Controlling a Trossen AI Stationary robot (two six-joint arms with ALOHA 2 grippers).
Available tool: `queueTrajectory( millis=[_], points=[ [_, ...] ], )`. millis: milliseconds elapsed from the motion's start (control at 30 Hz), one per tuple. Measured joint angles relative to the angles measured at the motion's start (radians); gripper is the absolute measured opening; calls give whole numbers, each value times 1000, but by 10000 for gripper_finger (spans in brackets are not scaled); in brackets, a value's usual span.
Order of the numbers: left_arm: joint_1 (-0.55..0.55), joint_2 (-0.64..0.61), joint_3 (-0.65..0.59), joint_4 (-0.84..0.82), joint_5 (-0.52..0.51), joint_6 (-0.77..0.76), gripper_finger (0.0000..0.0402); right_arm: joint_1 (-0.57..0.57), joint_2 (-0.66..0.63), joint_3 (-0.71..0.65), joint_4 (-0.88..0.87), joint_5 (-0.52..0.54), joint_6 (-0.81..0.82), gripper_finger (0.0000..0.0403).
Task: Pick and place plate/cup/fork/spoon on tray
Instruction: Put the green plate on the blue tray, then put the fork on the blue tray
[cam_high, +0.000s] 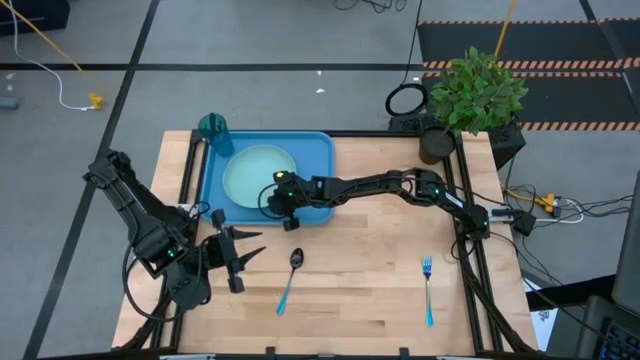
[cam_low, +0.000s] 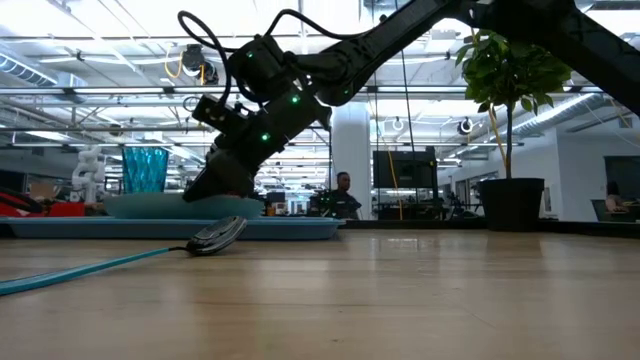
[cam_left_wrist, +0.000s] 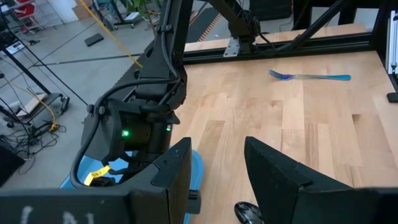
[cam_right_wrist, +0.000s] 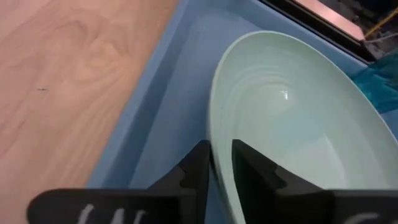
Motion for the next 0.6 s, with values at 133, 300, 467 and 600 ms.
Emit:
queueTrajectory(
  millis=[133,300,467,600],
  points=[
    [0,0,0,1,0,0,152,0,0,0,4,55,9,80],
    [0,0,0,3,0,0,152,6,-9,-1,-10,66,76,99],
    [0,0,0,9,2,-1,152,43,-55,-1,-52,71,160,113],
    [0,0,-1,24,8,-2,152,90,-128,-1,-167,158,290,117]
  ],
)
